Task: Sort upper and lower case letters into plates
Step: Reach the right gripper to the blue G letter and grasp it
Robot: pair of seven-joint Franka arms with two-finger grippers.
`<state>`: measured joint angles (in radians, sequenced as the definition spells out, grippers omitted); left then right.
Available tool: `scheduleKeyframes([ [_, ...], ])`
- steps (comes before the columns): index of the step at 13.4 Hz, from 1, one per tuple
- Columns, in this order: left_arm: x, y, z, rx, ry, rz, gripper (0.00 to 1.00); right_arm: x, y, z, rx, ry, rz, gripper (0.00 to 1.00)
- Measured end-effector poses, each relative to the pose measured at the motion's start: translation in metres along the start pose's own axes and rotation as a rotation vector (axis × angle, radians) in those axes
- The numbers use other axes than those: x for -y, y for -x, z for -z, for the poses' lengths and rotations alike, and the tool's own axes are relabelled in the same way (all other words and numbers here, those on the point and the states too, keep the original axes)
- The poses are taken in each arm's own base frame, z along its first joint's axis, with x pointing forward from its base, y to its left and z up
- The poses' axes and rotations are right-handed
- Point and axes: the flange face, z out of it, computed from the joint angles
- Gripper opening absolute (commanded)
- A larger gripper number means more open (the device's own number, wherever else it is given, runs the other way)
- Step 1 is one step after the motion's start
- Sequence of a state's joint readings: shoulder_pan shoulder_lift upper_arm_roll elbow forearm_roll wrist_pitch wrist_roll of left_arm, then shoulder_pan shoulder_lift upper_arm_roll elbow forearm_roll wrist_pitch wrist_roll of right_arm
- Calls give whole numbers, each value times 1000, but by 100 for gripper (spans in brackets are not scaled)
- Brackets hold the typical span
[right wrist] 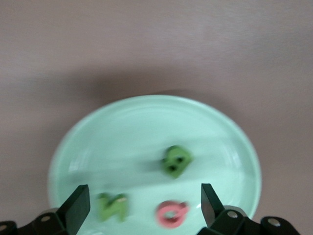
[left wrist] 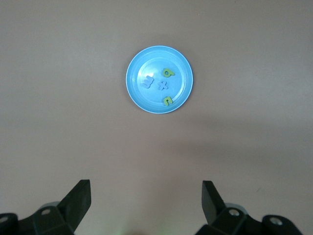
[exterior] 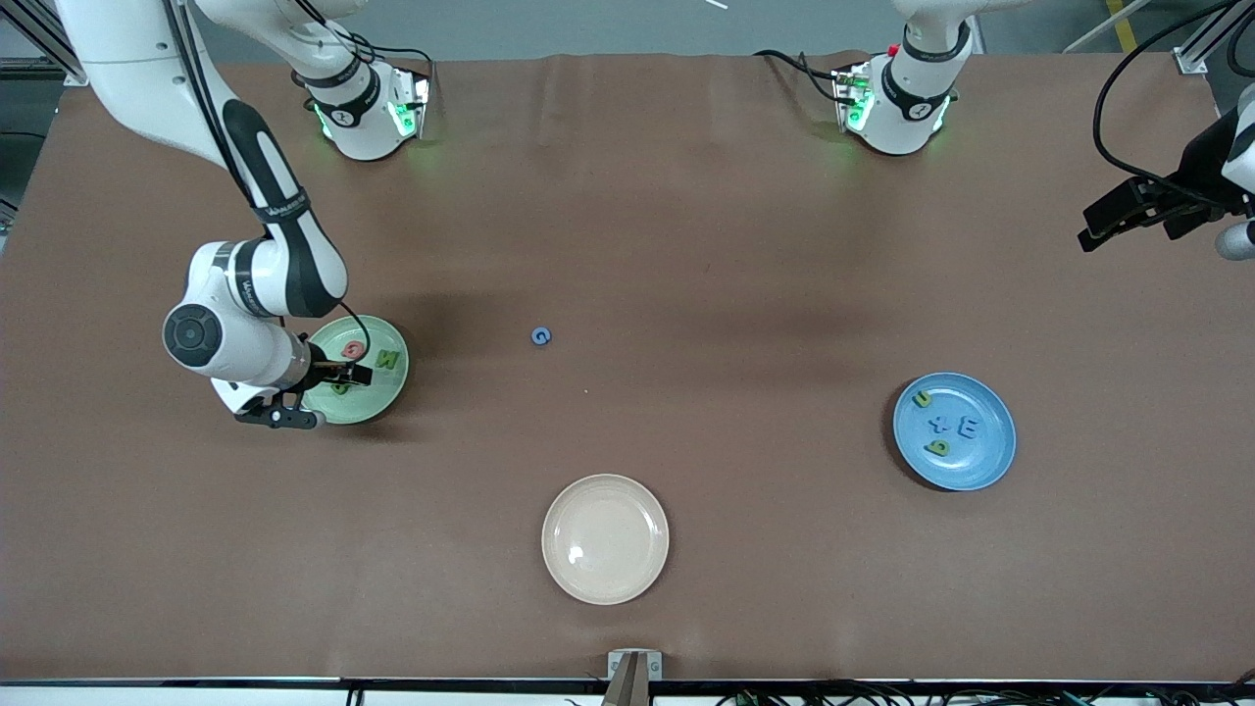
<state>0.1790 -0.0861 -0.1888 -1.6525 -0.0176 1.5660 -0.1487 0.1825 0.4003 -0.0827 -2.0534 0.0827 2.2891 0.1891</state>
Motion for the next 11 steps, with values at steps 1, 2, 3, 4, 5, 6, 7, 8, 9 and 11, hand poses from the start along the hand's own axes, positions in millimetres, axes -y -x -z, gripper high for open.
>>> scheduleKeyframes([
  [1,0,0,0,0,0,0,100,22,3,10,-5,1,-23,100],
  [2,0,0,0,0,0,0,100,46,9,16,-11,3,-47,100],
  [3,0,0,0,0,0,0,100,71,16,21,-19,5,-70,100],
  [4,0,0,0,0,0,0,100,97,26,22,-25,8,-93,100],
  [5,0,0,0,0,0,0,100,121,37,21,-31,10,-116,100],
  [6,0,0,0,0,0,1,100,144,47,20,-42,9,-138,100],
  [7,0,0,0,0,0,1,100,166,58,19,-57,5,-155,100],
  [8,1,0,0,0,0,1,100,184,68,18,-70,0,-169,100],
  [9,1,0,0,0,0,1,100,199,76,16,-79,-4,-182,100],
  [11,1,0,0,0,0,1,100,219,89,8,-95,-13,-205,100],
])
